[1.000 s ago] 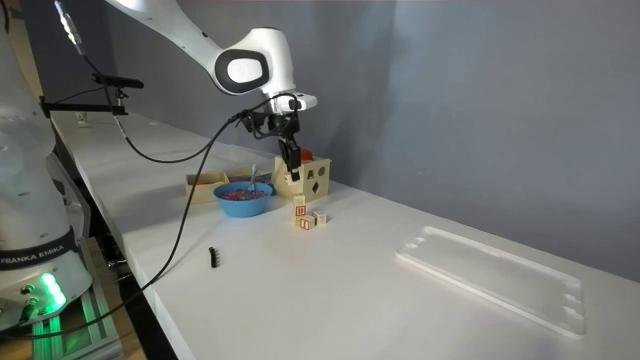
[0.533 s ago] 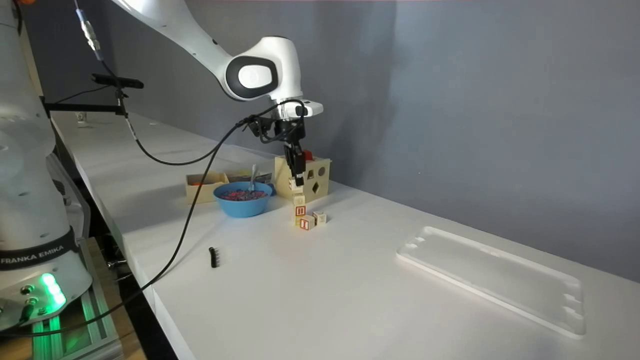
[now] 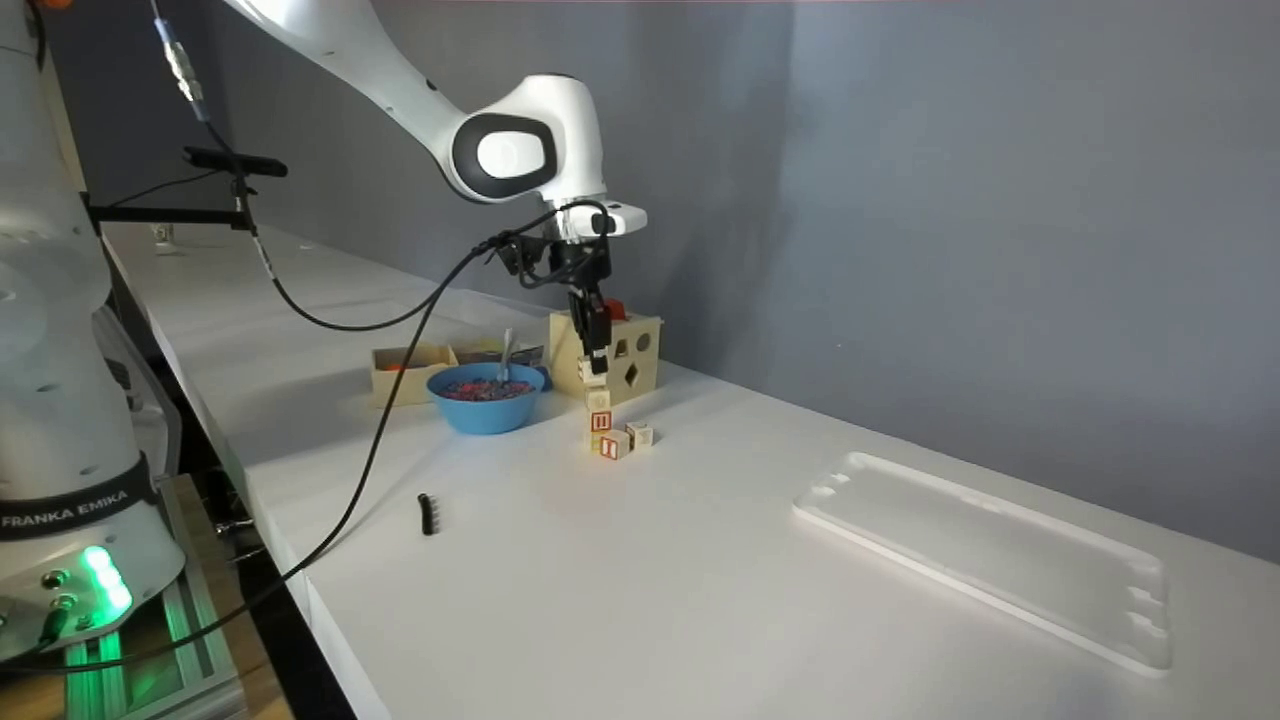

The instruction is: Pick up the cube furthest from all the other cubes and stack it on top of the already stacked cubes

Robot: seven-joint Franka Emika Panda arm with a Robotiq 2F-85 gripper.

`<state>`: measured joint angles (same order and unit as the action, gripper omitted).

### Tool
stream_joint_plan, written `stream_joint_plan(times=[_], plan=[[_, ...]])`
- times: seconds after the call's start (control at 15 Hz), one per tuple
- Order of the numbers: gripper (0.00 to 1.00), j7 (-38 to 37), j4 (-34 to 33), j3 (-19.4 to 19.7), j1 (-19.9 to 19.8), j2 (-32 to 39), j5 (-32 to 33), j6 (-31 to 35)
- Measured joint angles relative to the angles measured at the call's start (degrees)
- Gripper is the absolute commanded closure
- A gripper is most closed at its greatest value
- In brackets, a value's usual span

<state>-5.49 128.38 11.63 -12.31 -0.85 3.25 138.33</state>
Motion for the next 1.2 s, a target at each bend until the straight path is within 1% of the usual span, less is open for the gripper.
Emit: stream_joint_plan(times=[1.2], plan=[[0.91, -2.8, -2.8, 0.0, 0.0, 3.3, 0.0, 0.0]])
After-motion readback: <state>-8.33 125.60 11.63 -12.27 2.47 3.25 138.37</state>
